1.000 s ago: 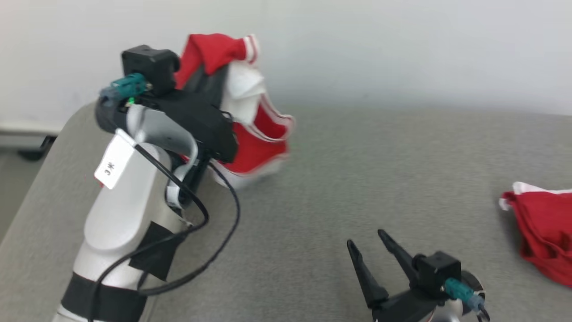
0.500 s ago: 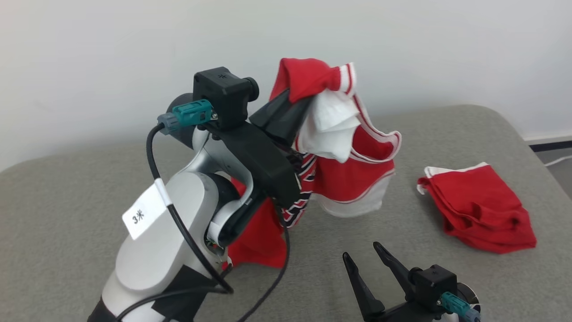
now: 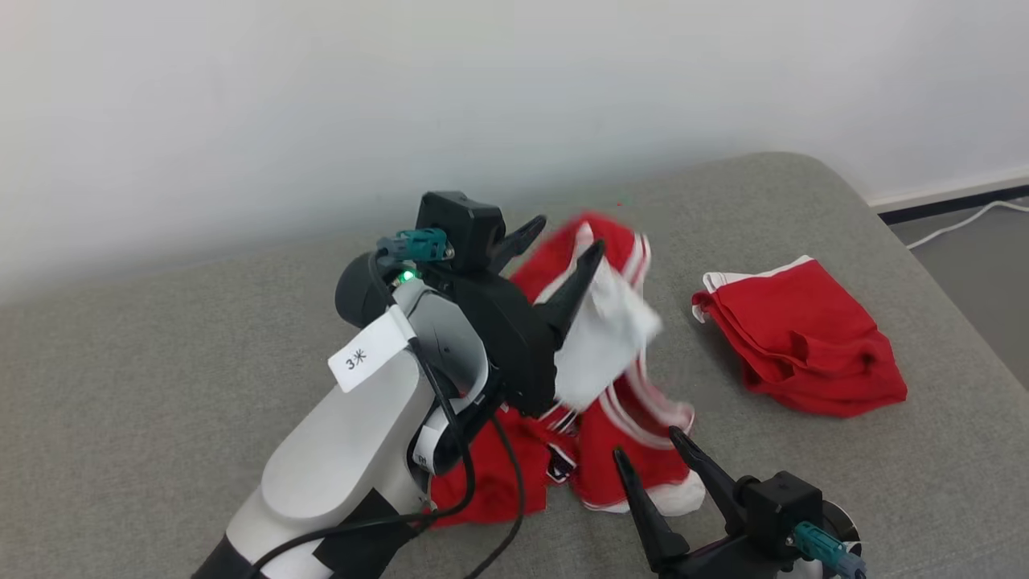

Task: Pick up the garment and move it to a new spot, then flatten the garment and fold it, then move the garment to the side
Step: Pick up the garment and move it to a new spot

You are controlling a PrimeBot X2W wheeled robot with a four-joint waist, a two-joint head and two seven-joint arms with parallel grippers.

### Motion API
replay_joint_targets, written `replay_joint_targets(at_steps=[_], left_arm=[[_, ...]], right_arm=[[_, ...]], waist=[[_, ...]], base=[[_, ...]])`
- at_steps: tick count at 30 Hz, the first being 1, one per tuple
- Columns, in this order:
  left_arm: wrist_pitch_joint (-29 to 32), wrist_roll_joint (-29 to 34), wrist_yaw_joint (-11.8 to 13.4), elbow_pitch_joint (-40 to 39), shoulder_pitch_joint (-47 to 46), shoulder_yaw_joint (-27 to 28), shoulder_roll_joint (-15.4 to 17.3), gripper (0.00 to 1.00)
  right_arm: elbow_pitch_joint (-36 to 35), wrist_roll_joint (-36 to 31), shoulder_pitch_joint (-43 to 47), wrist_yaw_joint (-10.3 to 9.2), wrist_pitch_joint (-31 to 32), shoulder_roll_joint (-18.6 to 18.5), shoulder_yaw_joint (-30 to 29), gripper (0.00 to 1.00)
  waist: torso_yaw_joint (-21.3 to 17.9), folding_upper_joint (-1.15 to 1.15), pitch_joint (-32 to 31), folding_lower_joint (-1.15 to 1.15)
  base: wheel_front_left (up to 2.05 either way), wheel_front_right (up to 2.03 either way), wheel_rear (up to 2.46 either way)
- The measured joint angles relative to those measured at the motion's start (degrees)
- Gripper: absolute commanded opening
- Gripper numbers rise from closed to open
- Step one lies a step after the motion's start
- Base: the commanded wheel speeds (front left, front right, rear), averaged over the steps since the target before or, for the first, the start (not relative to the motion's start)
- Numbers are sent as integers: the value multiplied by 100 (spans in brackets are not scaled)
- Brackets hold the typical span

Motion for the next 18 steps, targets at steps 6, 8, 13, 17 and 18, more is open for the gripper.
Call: replay_joint_targets(at_steps=[6,8,13,17,18], left_arm=[[-103,-323,46,364,3,-247,-1,100],[-155,-355,44,426,4,-276,-1,100],[-252,-524,-4,573,12,-314,2,100],[-310,-530,-111,599,203,-328,2,100],[-311,-530,-155,600,288,-367,7,100]], right_arm=[[35,0,-110,11,-8,7,18,100],[42,5,-109,11,-21,5,4,100],[46,16,-94,-1,-59,-29,-88,100],[65,16,-86,-38,-108,-44,-129,100],[66,16,-81,-40,-110,-57,-146,100]], waist=[[-72,0,141,0],[-72,0,168,0],[27,1,192,0],[150,1,184,0],[186,1,177,0]], base=[[0,0,0],[0,0,0],[0,0,0],[0,0,0],[0,0,0]])
